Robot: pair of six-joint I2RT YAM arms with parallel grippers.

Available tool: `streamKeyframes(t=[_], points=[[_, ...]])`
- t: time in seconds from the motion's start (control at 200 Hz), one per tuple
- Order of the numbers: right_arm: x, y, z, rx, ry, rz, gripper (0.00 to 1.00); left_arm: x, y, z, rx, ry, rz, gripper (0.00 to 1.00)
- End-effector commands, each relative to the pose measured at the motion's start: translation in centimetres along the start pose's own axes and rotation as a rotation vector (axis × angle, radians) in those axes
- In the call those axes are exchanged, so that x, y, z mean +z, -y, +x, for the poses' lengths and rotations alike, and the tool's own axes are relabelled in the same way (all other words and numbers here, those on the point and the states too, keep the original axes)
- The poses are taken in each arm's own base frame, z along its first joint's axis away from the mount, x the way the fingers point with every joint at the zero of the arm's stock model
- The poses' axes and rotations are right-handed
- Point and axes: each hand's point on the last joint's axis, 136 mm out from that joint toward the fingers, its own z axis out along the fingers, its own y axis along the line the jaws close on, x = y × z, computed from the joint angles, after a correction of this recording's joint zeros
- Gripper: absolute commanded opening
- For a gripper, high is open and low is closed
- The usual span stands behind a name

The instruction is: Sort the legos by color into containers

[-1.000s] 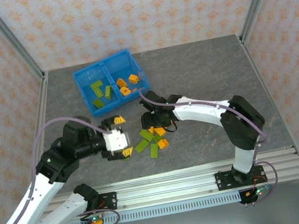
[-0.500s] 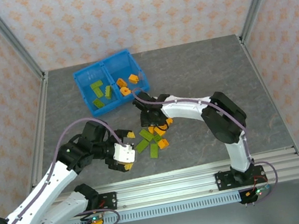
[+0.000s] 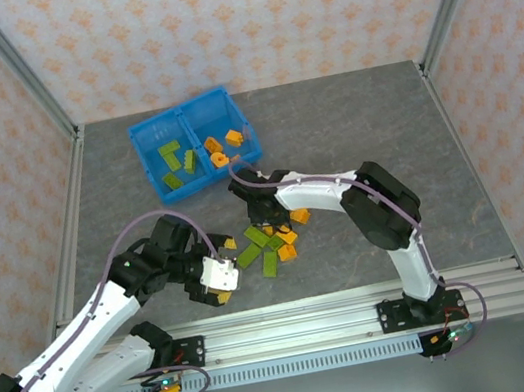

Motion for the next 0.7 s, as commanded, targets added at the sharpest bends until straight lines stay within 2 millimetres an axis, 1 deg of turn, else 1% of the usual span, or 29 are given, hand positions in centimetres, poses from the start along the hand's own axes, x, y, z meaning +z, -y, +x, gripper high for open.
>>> streamKeyframes(t=[0.0, 0.11, 0.2, 0.29, 0.36, 0.44, 0.516, 0.581, 0.606, 0.656, 0.696], points=[[-0.9, -0.3, -1.2, 0.003, 0.062, -0.002, 0.27, 0.1, -0.6, 0.2, 0.036, -0.012, -0.046, 0.97], [-4.0, -2.2, -3.5, -0.005, 0.153, -0.09, 0.23, 0.2, -1.1, 0.2, 0.056, 0.0, -0.092, 0.98], [-7.3, -4.3, -5.7, -0.034, 0.242, -0.185, 0.22, 0.0, -1.7, -0.3, 0.069, 0.031, -0.145, 0.98], [-10.7, -6.4, -8.0, -0.087, 0.346, -0.27, 0.21, -0.3, -2.1, -0.3, 0.08, 0.036, -0.188, 0.99], [-12.6, -7.6, -9.8, -0.142, 0.426, -0.299, 0.21, -0.6, -2.4, -0.3, 0.082, 0.037, -0.217, 0.99], [-14.4, -9.1, -11.8, -0.226, 0.521, -0.31, 0.21, -1.1, -3.1, -0.6, 0.072, 0.061, -0.274, 0.99], [-14.7, -9.8, -13.8, -0.265, 0.612, -0.277, 0.21, -1.5, -4.0, -0.6, 0.048, 0.078, -0.337, 1.0], [-14.8, -10.4, -15.7, -0.293, 0.68, -0.236, 0.21, -1.8, -5.1, 0.0, -0.019, 0.063, -0.391, 0.99], [-14.3, -10.5, -16.4, -0.305, 0.693, -0.213, 0.21, -2.0, -5.6, 0.3, -0.042, 0.049, -0.412, 0.99], [-14.1, -10.8, -17.8, -0.314, 0.724, -0.181, 0.21, -2.3, -6.2, 0.7, -0.074, 0.023, -0.438, 0.99], [-13.2, -10.9, -18.9, -0.318, 0.732, -0.153, 0.21, -2.8, -6.8, 0.8, -0.109, 0.019, -0.472, 0.99]])
